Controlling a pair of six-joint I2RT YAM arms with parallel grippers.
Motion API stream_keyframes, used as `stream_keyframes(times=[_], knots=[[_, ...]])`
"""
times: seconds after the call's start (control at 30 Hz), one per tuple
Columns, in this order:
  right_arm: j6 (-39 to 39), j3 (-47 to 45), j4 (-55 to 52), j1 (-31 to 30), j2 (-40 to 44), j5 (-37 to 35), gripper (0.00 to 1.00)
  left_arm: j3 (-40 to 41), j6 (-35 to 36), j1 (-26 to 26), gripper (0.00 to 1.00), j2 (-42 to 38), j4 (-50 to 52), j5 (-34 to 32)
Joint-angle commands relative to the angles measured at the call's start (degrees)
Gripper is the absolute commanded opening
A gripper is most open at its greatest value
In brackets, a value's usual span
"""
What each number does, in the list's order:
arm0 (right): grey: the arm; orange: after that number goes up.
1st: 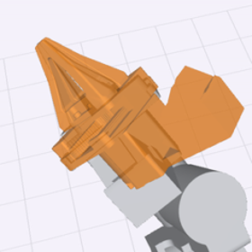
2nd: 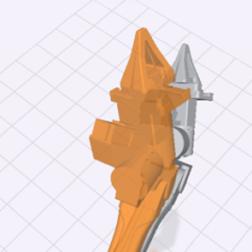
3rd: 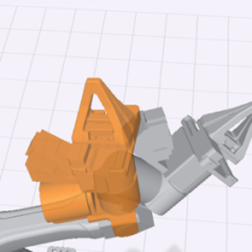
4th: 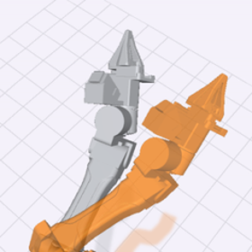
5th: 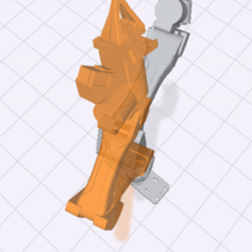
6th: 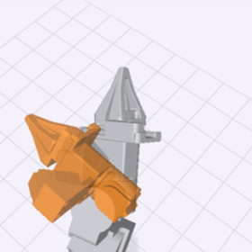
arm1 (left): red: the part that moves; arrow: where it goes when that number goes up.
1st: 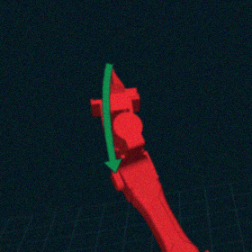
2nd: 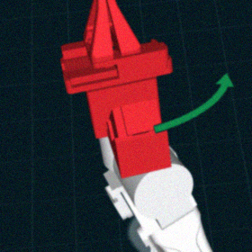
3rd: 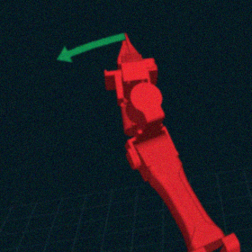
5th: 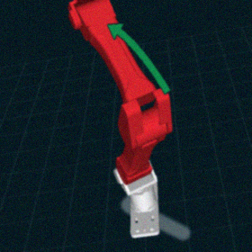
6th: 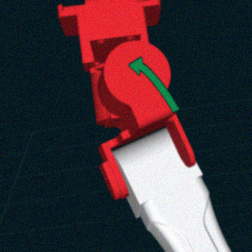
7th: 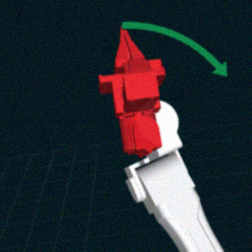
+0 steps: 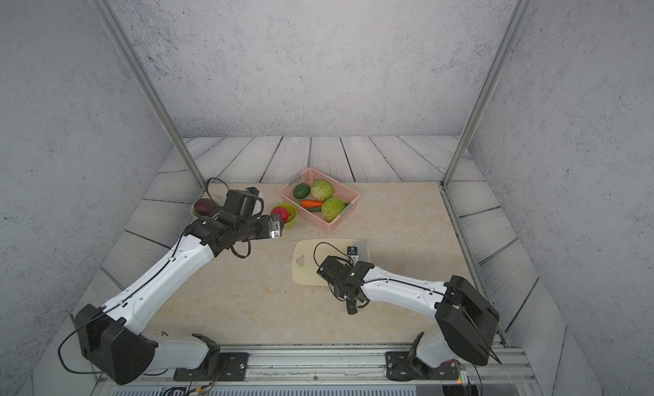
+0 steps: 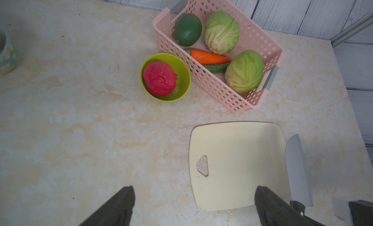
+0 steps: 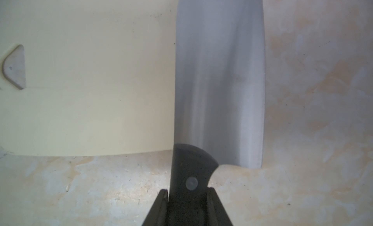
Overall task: Align the knife with the edge of the cutting board
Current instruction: Place the knife on the work surface.
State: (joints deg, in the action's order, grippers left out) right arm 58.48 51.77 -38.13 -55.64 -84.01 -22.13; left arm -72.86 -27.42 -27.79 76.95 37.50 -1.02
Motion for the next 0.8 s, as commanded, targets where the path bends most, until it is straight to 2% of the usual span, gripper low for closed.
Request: stream_keyframes(times=[0.0, 0.77], knots=[[0.69, -0.43, 1.13, 0.35, -1.38, 0.09, 0.00, -1.03, 0.04, -0.25, 0.98, -0.56, 0.59, -2.00], [1.19, -3.68, 3.45, 1.12, -3.83, 3.54, 0.01, -0.09, -0.44, -0.25, 0.98, -2.72, -0.06, -5.57]])
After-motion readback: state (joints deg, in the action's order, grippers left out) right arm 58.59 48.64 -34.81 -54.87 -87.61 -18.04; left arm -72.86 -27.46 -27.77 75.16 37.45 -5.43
